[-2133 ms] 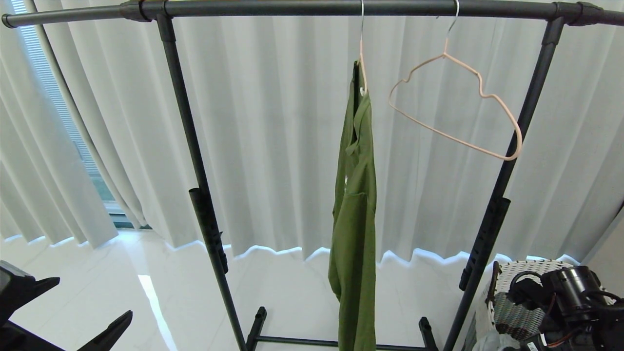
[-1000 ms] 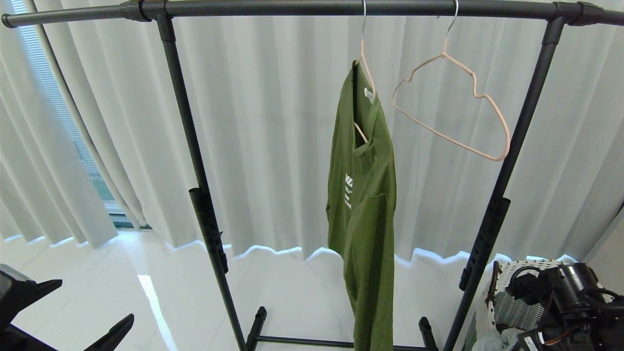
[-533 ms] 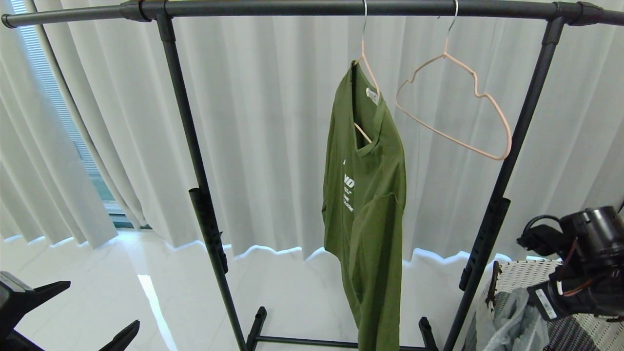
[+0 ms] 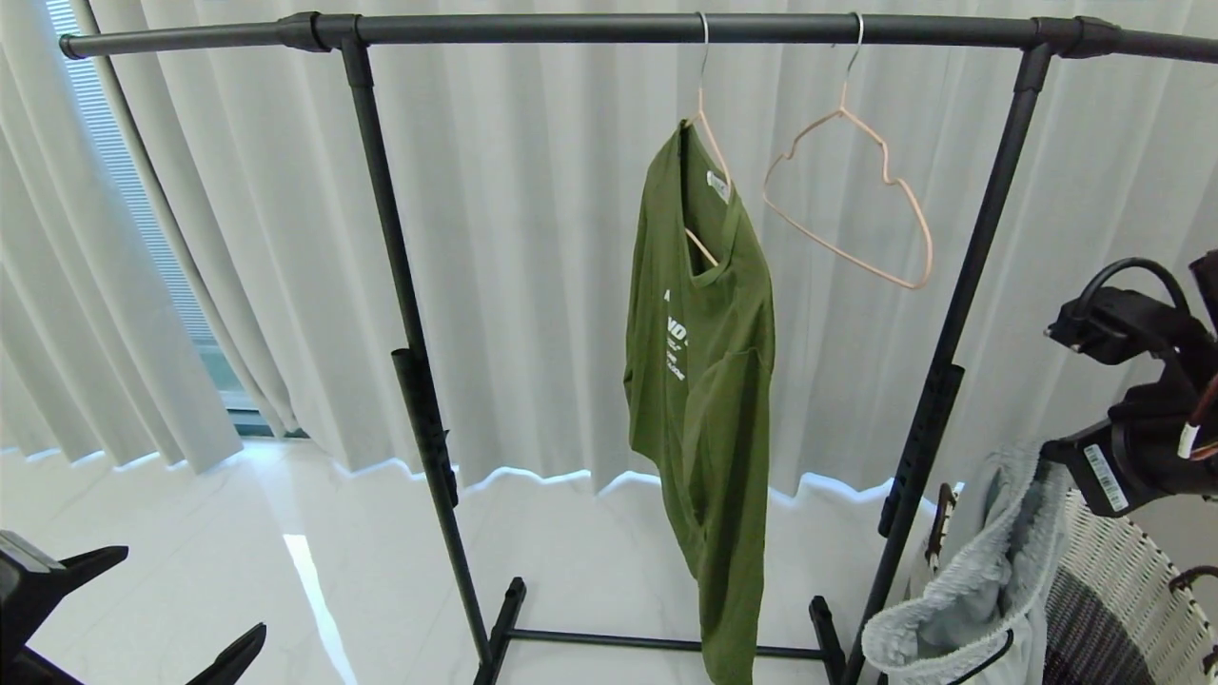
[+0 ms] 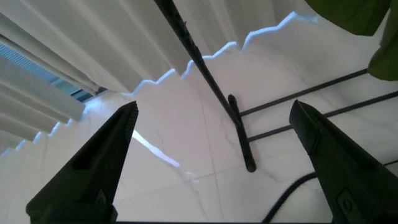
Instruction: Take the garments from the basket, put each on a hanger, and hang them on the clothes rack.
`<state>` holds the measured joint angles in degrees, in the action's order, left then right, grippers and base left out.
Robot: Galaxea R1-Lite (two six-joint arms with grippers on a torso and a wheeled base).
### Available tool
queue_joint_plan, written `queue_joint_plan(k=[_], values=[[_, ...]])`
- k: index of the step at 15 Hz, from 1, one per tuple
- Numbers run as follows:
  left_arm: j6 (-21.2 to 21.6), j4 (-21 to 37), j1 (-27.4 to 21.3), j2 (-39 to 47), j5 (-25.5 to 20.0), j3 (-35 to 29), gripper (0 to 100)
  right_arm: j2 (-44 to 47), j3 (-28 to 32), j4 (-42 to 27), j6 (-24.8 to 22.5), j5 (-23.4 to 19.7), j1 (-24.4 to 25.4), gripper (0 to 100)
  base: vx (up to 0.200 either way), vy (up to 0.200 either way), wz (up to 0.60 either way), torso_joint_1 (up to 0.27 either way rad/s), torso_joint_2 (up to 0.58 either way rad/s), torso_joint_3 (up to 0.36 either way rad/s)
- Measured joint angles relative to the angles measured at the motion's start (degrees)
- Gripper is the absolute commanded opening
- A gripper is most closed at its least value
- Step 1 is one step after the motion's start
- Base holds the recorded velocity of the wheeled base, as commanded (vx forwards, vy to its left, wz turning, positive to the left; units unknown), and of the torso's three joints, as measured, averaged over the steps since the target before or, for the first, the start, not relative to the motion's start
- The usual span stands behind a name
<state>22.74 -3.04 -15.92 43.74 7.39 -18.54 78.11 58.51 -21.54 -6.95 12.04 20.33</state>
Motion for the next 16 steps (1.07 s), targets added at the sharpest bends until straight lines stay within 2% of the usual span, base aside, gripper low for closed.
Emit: queue_joint_plan(k=[2, 5, 6, 8, 9, 11, 15, 16], values=[[-0.11, -0.02, 0.02, 0.33, -0.09, 0.0, 100, -0.63, 2.39, -0.93, 0.85, 0.0, 2.4, 0, -0.1, 0.0, 0.0, 0.001, 0.0, -0.001], [-0.55, -0.24, -0.33, 1.46, -1.23, -0.8, 100, -0.66, 5.53, -1.12, 5.39, -0.04, 8.44, 0, 0.0, 0.0, 0.0, 0.0, 0.0, 0.0], [-2.11, -0.68, -0.69, 2.29, -2.63, -1.57, 100, -0.51, 6.78, -1.04, 6.92, -0.04, 10.62, 0, 0.0, 0.0, 0.0, 0.0, 0.0, 0.0], [-8.29, -1.76, -3.25, 4.9, -5.4, -5.55, 100, 0.43, 10.51, -0.84, 10.06, -0.2, 15.34, 0, 0.0, 0.0, 0.0, 0.0, 0.0, 0.0], [-11.72, -2.11, -5.96, 6.91, -6.02, -8.44, 100, 1.08, 12.92, -0.76, 11.26, -0.28, 17.48, 0, 0.0, 0.0, 0.0, 0.0, 0.0, 0.0], [-15.6, -2.43, -12.15, 11.63, -6.39, -13.2, 100, 2.79, 17.7, -0.77, 12.64, -0.41, 20.54, 0, 0.0, 0.0, 0.0, 0.0, 0.0, 0.0], [-18.18, -2.49, -26.22, 22.13, -6.68, -16.29, 100, 6.13, 25.44, -0.71, 16.31, -0.44, 26.32, 0, 0.0, 0.0, 0.0, 0.0, 0.0, 0.0], [-20.88, -2.62, -28.73, 25.16, -6.74, -16.7, 100, 6.42, 26.1, -0.73, 17.15, -0.45, 27.71, 0, 0.0, 0.0, 0.0, 0.0, 0.0, 0.0]])
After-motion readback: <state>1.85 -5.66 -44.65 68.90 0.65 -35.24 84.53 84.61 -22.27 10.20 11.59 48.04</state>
